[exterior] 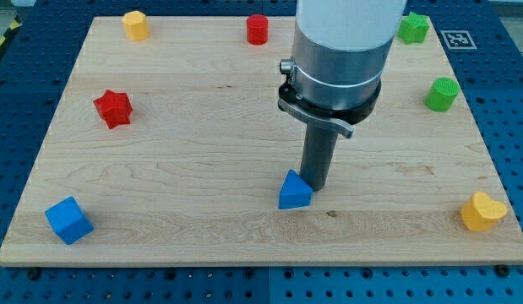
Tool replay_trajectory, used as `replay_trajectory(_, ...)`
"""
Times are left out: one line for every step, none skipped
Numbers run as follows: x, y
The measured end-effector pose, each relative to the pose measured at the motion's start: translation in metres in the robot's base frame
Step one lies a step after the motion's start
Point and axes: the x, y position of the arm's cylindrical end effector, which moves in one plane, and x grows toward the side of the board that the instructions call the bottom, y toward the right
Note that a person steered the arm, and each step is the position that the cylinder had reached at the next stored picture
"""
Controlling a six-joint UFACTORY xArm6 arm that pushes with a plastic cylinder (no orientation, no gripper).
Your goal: Slide the blue triangle to the bottom center
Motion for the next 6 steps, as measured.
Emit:
replay_trajectory(-0.015, -0.002)
replay_trajectory(-0.015, -0.023)
replay_trajectory(-0.015, -0.042)
replay_trajectory(-0.009, -0.042)
replay_trajectory(0.006, -0.034)
replay_trajectory(0.016, -0.032)
